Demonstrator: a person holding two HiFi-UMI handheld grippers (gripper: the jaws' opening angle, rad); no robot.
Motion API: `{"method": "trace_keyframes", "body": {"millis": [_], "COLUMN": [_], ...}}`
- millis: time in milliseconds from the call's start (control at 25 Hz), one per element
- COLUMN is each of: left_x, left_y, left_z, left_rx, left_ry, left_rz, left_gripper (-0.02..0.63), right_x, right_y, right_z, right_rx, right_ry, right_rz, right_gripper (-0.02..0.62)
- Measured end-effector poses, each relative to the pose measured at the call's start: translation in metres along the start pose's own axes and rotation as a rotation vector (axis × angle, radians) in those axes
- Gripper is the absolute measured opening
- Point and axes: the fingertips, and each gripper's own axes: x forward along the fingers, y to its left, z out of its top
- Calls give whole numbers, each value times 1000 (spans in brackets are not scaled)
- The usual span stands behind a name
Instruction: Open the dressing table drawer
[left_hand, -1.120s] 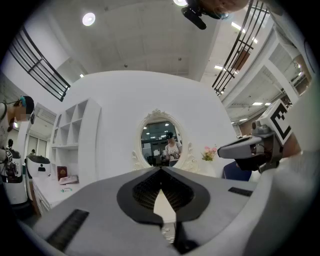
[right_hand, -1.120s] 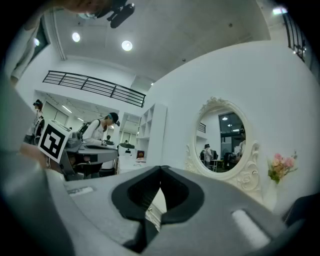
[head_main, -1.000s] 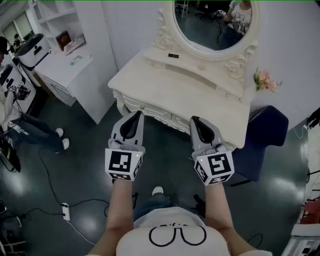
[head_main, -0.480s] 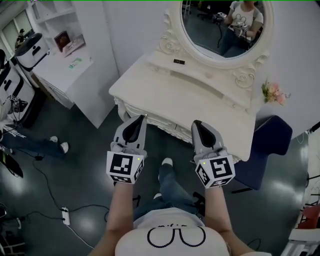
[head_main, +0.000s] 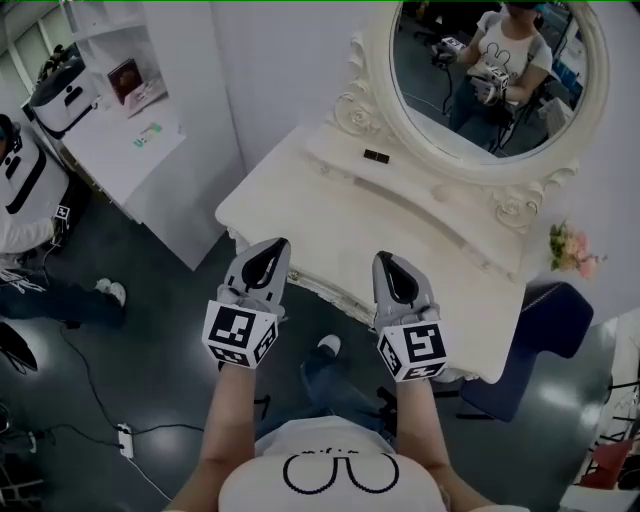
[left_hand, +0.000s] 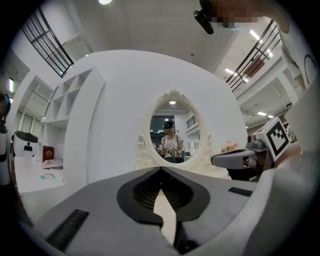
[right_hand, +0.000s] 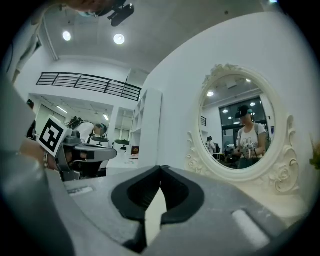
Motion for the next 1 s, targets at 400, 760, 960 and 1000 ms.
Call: {"method": "trace_keyframes", "body": {"millis": [400,760,960,1000], "left_x": [159,233,259,264], "left_y": [74,88,94,96], "left_z": [-28,-94,-132,-141], "left_rx": [-64,-110,-109,-108], "left_ry": [98,226,307,326], "left_rz": [16,-51,-87,-95], "left_gripper": [-2,193,193,193], "right_x": [120,155,162,165], "right_y": [-100,-150,-166,-169], "right_z": [-24,-67,-97,-104], "right_rx": [58,123,190,197], "right_ry": [72,152,218,238], "right_rz": [-78,-174,-246,-256], "right_gripper": [-3,-3,-3,-3]}}
